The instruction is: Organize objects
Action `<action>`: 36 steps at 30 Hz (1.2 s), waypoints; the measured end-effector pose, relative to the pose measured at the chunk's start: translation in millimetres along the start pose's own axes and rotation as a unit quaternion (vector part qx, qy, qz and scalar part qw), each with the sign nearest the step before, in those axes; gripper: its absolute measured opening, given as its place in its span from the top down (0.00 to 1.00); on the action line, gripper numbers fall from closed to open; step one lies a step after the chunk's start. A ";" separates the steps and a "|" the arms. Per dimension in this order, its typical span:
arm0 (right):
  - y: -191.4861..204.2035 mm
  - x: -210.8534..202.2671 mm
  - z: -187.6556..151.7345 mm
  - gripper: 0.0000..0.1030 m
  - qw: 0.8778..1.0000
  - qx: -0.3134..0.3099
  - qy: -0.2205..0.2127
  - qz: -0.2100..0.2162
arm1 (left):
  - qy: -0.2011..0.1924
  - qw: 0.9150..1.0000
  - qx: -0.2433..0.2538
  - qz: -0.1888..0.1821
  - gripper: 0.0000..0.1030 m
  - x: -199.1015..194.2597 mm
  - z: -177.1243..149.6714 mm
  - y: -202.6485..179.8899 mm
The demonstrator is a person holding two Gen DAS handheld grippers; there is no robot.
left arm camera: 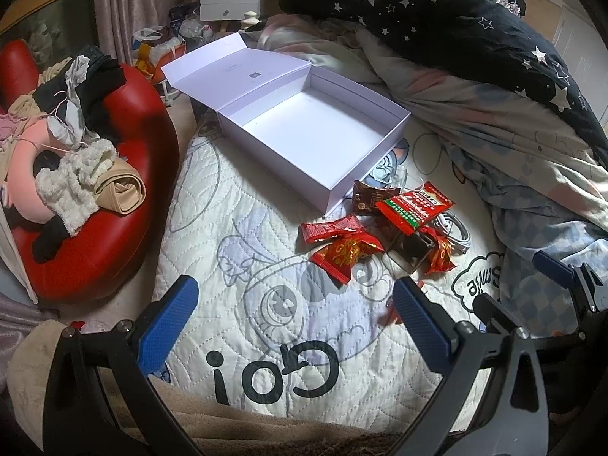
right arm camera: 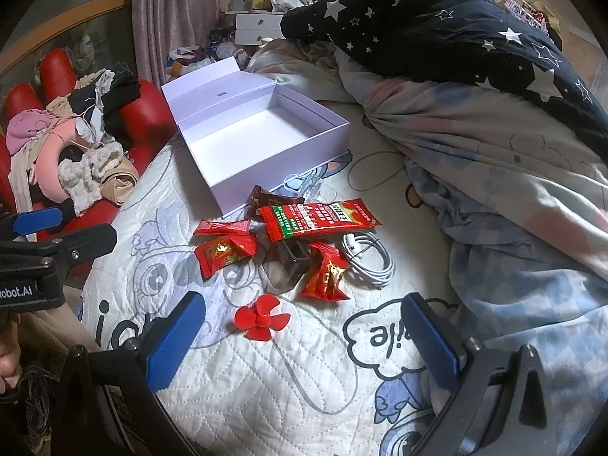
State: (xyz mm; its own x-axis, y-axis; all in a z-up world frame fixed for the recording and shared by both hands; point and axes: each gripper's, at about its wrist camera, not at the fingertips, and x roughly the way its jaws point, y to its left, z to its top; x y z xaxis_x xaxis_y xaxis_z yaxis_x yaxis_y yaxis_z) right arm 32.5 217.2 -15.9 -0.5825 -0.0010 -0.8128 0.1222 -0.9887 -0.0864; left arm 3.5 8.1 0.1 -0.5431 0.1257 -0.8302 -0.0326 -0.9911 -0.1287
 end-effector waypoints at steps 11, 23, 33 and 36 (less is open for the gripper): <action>2.2 -1.1 -0.3 0.00 1.000 -0.006 0.000 -0.002 | 0.001 1.000 0.003 -0.001 0.00 -1.6 -0.7 -1.4; 2.3 -0.2 2.9 0.00 1.000 -0.003 0.003 -0.007 | 0.003 1.000 0.005 0.003 0.00 -11.5 -0.5 -0.1; -2.5 -3.0 11.5 0.00 1.000 0.017 -0.004 -0.009 | 0.008 1.000 0.012 0.018 0.00 -17.9 1.4 -1.3; -4.7 -3.5 13.9 0.00 1.000 0.026 -0.005 -0.004 | -0.001 1.000 0.010 0.022 0.00 -22.5 5.1 1.9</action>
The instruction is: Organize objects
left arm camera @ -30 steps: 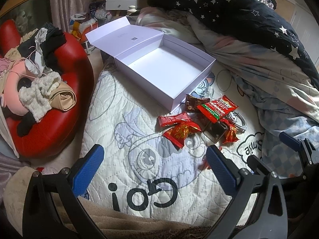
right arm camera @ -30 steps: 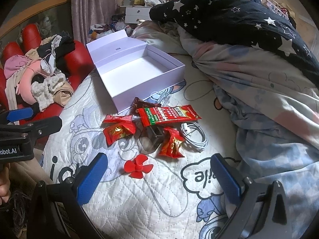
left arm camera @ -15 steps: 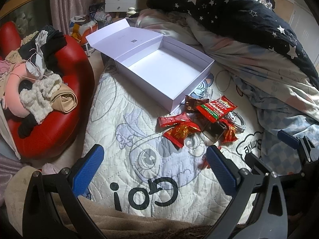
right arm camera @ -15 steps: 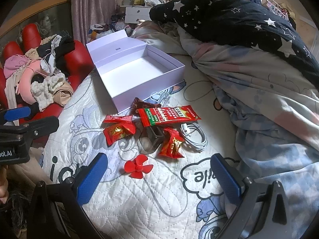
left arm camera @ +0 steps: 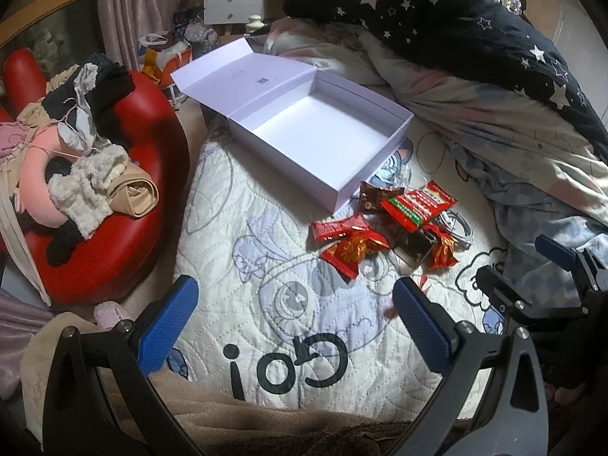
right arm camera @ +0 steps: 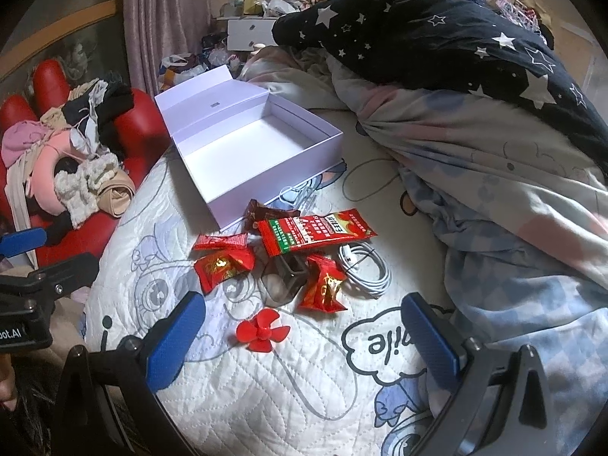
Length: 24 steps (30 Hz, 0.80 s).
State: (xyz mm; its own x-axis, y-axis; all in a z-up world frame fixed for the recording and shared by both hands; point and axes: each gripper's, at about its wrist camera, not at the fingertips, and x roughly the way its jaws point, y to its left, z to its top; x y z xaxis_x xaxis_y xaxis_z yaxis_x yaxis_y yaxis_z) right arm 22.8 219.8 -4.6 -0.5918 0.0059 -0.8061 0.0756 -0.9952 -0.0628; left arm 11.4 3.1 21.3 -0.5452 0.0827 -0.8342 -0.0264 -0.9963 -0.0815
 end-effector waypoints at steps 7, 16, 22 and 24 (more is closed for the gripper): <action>-4.8 0.2 14.3 0.00 1.000 0.005 -0.006 0.016 | -0.006 1.000 -0.026 -0.007 0.00 -6.0 10.2 15.6; -7.6 5.9 35.0 0.00 1.000 0.004 0.007 0.029 | -0.013 0.999 -0.039 0.001 0.00 -11.4 29.2 21.6; -11.7 6.7 44.4 0.00 1.000 -0.001 0.012 0.022 | -0.011 1.000 -0.025 -0.014 0.00 -5.0 43.0 13.6; -13.8 7.8 46.7 0.00 1.000 0.003 0.018 0.024 | -0.006 1.000 -0.014 -0.021 0.00 -1.8 46.0 10.9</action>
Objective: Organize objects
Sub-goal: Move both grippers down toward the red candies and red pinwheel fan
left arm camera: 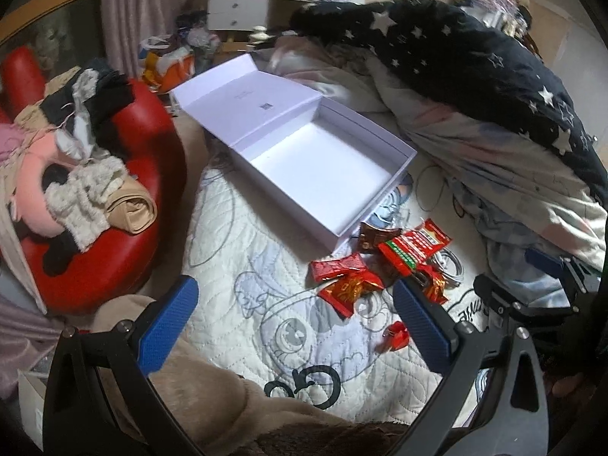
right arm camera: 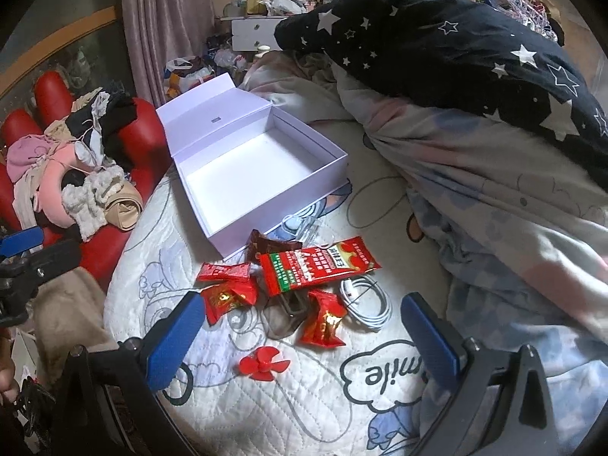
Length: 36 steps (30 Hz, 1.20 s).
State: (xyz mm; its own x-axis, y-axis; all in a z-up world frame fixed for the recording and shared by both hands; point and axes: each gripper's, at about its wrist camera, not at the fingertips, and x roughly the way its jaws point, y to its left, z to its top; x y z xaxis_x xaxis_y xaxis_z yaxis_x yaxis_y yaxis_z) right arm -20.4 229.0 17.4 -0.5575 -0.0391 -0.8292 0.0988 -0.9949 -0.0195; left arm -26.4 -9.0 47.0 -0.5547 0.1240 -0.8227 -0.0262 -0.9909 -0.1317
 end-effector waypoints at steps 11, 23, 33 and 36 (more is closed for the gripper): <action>-16.0 28.7 -1.1 0.00 0.999 0.032 0.039 0.003 | 0.068 0.997 0.031 -0.036 0.00 52.6 12.7 -5.2; -19.6 65.8 -11.6 0.00 0.994 0.042 0.092 0.035 | 0.134 0.987 0.069 -0.062 0.00 104.6 14.4 -22.1; -16.0 95.5 -33.1 0.16 0.982 0.076 0.157 0.077 | 0.176 0.971 0.126 -0.101 0.00 135.3 12.2 -28.8; -13.7 104.0 -41.7 0.22 0.977 0.081 0.181 0.080 | 0.186 0.965 0.136 -0.124 0.00 142.0 10.4 -30.5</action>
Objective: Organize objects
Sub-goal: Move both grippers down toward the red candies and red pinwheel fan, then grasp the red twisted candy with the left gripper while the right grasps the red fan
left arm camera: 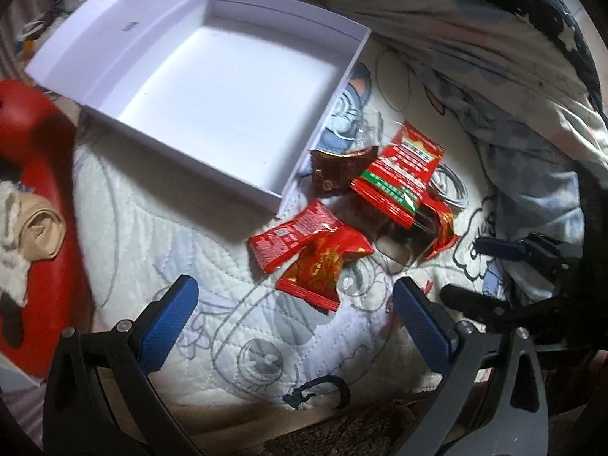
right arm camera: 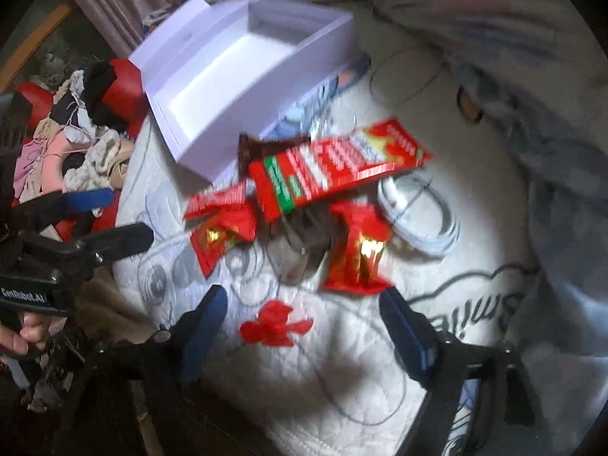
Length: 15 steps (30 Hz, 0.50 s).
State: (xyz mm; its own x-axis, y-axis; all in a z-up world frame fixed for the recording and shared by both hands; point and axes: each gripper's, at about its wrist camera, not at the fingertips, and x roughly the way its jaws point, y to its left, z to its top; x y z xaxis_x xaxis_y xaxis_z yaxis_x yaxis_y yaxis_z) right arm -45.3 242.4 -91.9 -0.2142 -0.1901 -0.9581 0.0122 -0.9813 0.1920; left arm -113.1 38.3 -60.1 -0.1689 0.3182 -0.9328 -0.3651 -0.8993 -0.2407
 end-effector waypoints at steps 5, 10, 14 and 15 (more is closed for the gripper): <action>8.7 15.0 -7.5 0.31 1.000 -0.009 0.025 -0.003 | 0.027 0.999 0.013 -0.019 0.06 18.6 2.6 -1.5; 16.7 30.4 -11.4 0.31 0.999 -0.015 0.043 -0.004 | 0.028 0.998 0.032 -0.036 0.22 30.2 3.3 -5.3; 18.7 38.9 -9.5 0.37 0.998 -0.021 0.052 0.005 | 0.036 0.998 0.044 -0.031 0.29 41.5 5.6 -10.2; 19.0 41.6 -7.8 0.37 0.998 -0.022 0.056 0.013 | 0.037 0.998 0.045 -0.028 0.29 44.3 6.1 -11.1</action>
State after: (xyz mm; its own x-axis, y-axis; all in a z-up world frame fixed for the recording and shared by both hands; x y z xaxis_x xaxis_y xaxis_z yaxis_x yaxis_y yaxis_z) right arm -46.3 215.6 -129.8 -0.1037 -0.2146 -0.9712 0.0604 -0.9760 0.2092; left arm -122.1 64.2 -97.1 -0.0786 0.3413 -0.9366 -0.4541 -0.8487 -0.2711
